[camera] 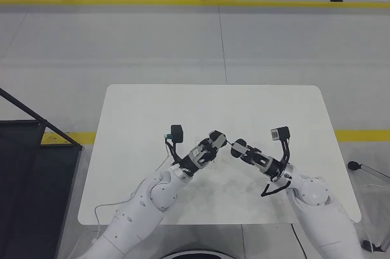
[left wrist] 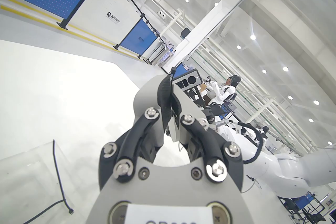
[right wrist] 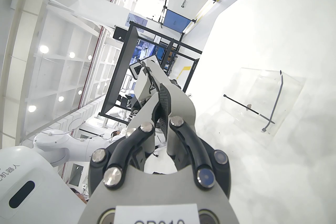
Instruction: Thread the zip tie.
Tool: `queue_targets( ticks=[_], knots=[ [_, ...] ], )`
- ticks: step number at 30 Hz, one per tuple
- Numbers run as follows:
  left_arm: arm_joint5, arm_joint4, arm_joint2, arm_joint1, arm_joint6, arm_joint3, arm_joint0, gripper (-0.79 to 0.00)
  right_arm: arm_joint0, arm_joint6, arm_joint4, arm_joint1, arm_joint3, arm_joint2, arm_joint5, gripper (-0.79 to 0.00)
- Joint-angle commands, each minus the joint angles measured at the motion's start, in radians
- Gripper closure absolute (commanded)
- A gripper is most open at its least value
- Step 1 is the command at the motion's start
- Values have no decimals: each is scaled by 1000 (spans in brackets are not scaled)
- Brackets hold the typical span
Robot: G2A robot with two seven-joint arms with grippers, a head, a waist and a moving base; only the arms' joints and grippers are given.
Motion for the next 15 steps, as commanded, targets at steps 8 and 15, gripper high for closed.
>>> queue_targets(
  ticks=[8, 15],
  knots=[
    [-2, 11, -12, -7, 1, 1, 5, 0, -1, 1, 0, 0, 0, 2, -1, 0],
    [-6, 18, -20, -13, 0, 3, 8, -6, 0, 7, -3, 0, 0, 3, 1, 0]
  ],
)
